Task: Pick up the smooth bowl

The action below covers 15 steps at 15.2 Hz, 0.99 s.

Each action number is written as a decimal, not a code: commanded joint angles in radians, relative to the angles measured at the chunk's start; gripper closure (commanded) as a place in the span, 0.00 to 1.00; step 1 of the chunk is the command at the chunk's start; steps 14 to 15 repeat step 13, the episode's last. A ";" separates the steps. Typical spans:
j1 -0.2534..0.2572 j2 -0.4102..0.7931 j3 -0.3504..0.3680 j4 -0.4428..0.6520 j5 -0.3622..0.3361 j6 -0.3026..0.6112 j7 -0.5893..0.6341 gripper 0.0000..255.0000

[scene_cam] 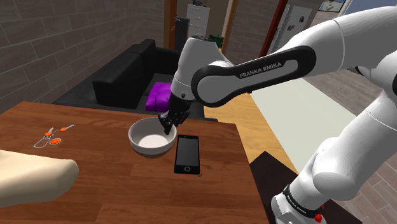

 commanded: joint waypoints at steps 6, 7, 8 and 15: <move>-0.002 -0.033 -0.005 0.061 0.008 -0.092 0.001 1.00; -0.002 -0.038 -0.006 0.071 0.009 -0.105 0.001 1.00; -0.002 -0.041 -0.007 0.081 0.010 -0.119 0.001 1.00; -0.003 -0.052 -0.010 0.113 0.012 -0.161 0.002 1.00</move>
